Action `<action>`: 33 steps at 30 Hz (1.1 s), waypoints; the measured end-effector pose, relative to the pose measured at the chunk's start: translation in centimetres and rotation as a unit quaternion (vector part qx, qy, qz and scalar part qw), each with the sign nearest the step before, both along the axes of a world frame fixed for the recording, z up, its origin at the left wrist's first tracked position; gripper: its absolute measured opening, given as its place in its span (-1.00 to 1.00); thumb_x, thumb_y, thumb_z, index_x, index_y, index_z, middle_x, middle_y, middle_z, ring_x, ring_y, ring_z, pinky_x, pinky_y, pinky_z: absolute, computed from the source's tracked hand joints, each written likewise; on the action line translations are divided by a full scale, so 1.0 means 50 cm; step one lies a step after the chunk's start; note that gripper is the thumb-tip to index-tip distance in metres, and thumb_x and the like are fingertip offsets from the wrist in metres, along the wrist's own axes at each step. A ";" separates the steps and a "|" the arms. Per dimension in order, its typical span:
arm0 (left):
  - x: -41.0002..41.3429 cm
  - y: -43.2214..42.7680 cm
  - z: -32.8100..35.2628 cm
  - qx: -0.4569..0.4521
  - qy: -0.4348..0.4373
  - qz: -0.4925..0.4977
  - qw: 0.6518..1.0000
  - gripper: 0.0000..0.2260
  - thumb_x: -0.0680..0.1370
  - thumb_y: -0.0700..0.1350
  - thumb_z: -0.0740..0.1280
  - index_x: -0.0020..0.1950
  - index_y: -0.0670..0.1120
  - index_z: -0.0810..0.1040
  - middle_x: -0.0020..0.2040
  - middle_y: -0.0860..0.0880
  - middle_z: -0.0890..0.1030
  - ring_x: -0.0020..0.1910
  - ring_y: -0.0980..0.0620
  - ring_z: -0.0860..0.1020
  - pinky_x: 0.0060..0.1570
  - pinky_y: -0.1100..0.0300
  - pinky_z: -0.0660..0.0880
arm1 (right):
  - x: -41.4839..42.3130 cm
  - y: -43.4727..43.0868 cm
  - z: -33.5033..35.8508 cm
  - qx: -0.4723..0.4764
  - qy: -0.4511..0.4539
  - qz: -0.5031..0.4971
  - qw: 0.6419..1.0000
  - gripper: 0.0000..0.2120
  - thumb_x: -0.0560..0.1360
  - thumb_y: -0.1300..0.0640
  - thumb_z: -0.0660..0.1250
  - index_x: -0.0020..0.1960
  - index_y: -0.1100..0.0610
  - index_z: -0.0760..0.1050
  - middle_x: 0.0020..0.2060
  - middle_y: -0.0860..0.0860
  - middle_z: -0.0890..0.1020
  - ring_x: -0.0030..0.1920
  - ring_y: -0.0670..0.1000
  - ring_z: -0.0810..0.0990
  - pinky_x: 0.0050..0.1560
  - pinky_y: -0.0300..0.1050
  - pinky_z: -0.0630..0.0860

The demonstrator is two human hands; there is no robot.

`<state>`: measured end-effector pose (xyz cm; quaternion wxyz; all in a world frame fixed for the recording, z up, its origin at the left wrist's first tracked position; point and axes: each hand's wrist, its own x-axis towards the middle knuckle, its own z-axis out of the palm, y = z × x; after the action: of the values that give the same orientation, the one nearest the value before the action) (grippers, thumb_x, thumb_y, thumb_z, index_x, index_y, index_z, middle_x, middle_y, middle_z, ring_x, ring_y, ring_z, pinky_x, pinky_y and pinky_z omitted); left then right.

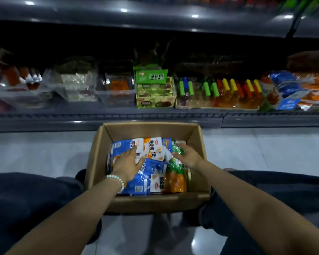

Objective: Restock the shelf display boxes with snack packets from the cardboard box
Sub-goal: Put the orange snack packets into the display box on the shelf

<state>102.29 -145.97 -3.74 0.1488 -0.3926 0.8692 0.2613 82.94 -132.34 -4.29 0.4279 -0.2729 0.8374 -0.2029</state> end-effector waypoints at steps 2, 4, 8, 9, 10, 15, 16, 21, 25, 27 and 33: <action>0.008 0.005 -0.036 0.018 -0.010 -0.008 1.000 -0.43 0.62 0.17 0.06 0.55 -0.08 0.12 0.49 -0.11 0.30 0.44 -0.11 0.28 0.38 0.02 0.26 | 0.011 0.016 -0.047 0.045 -0.036 0.012 0.998 -0.52 0.57 -0.08 0.24 0.40 0.13 0.34 0.37 0.09 0.41 0.31 0.11 0.43 0.27 -0.10 0.39; 0.016 0.009 -0.064 0.034 -0.023 -0.010 0.999 -0.44 0.63 0.17 0.06 0.55 -0.09 0.11 0.50 -0.10 0.29 0.45 -0.10 0.29 0.39 0.03 0.27 | 0.024 0.032 -0.087 0.092 -0.069 0.048 0.992 -0.56 0.58 -0.12 0.18 0.35 0.12 0.39 0.31 0.07 0.46 0.24 0.09 0.47 0.23 -0.06 0.43; 0.030 0.009 -0.095 0.040 -0.047 -0.021 0.998 -0.43 0.64 0.14 0.07 0.57 -0.10 0.06 0.52 -0.11 0.25 0.46 -0.10 0.26 0.42 0.06 0.24 | 0.046 0.053 -0.144 0.133 -0.079 0.100 0.983 -0.58 0.58 -0.14 0.19 0.32 0.08 0.42 0.29 0.10 0.50 0.21 0.08 0.50 0.25 -0.03 0.44; 0.033 0.005 -0.099 0.040 -0.047 -0.020 0.998 -0.44 0.64 0.12 0.08 0.56 -0.10 0.07 0.52 -0.10 0.25 0.47 -0.09 0.25 0.42 0.07 0.23 | 0.048 0.055 -0.155 0.135 -0.063 0.121 0.981 -0.56 0.57 -0.14 0.20 0.35 0.08 0.40 0.33 0.10 0.45 0.26 0.09 0.46 0.30 -0.03 0.40; 0.036 0.001 -0.104 0.039 -0.045 -0.017 0.998 -0.44 0.64 0.12 0.09 0.56 -0.10 0.08 0.51 -0.10 0.25 0.46 -0.08 0.26 0.42 0.07 0.23 | 0.047 0.058 -0.162 0.141 -0.044 0.142 0.979 -0.53 0.56 -0.15 0.21 0.38 0.07 0.37 0.37 0.09 0.38 0.33 0.11 0.40 0.34 -0.04 0.34; 0.038 -0.016 -0.111 0.035 -0.027 -0.009 0.999 -0.48 0.64 0.10 0.09 0.54 -0.10 0.14 0.46 -0.10 0.33 0.41 -0.08 0.32 0.37 0.07 0.27 | 0.032 0.052 -0.174 0.103 -0.043 0.119 0.986 -0.59 0.47 0.01 0.41 0.27 0.06 0.43 0.12 -0.03 0.48 0.14 0.00 0.46 0.12 -0.14 0.44; 0.035 -0.019 -0.109 0.036 -0.022 -0.005 0.999 -0.48 0.64 0.10 0.10 0.54 -0.10 0.13 0.48 -0.09 0.32 0.42 -0.08 0.30 0.38 0.07 0.25 | 0.028 0.050 -0.175 0.092 -0.061 0.098 0.989 -0.64 0.45 0.07 0.44 0.20 0.05 0.45 -0.01 -0.06 0.50 0.04 -0.02 0.49 0.04 -0.15 0.47; 0.026 -0.035 -0.094 0.027 0.000 0.013 1.000 -0.52 0.64 0.06 0.12 0.53 -0.07 0.17 0.49 -0.05 0.29 0.46 -0.05 0.23 0.41 0.02 0.18 | 0.022 0.046 -0.172 0.070 -0.074 0.122 0.987 -0.73 0.42 0.21 0.47 0.10 0.13 0.55 -0.18 -0.09 0.54 -0.09 -0.09 0.50 -0.19 -0.39 0.44; 0.028 -0.041 -0.080 0.040 0.002 0.035 0.999 -0.53 0.65 0.06 0.09 0.52 -0.07 0.17 0.49 -0.06 0.29 0.47 -0.05 0.23 0.41 0.05 0.18 | 0.020 0.039 -0.161 0.046 -0.080 0.151 0.984 -0.85 0.47 0.22 0.41 0.01 0.24 0.64 0.03 0.09 0.66 -0.05 -0.09 0.53 0.03 -0.28 0.52; 0.030 -0.047 -0.077 0.057 0.008 0.062 0.996 -0.52 0.65 0.07 0.07 0.53 -0.08 0.17 0.49 -0.08 0.29 0.48 -0.06 0.21 0.42 0.05 0.15 | 0.009 0.024 -0.144 0.000 -0.137 0.055 0.989 -0.81 0.47 0.23 0.40 0.06 0.29 0.62 0.05 0.14 0.64 -0.03 -0.04 0.55 -0.05 -0.36 0.52; 0.016 -0.049 -0.079 0.079 0.001 0.066 0.995 -0.51 0.66 0.09 0.03 0.55 -0.08 0.13 0.52 -0.08 0.24 0.49 -0.06 0.19 0.42 0.05 0.15 | 0.024 -0.062 -0.129 -0.060 -0.216 -0.321 0.920 -0.82 0.45 0.18 0.43 0.03 0.19 0.60 0.12 0.13 0.62 0.13 0.11 0.59 0.24 -0.01 0.49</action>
<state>103.07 -148.44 -7.67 0.1608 -0.4360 0.8179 0.3391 84.15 -135.43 -10.72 0.4928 0.0357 0.7538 -0.4332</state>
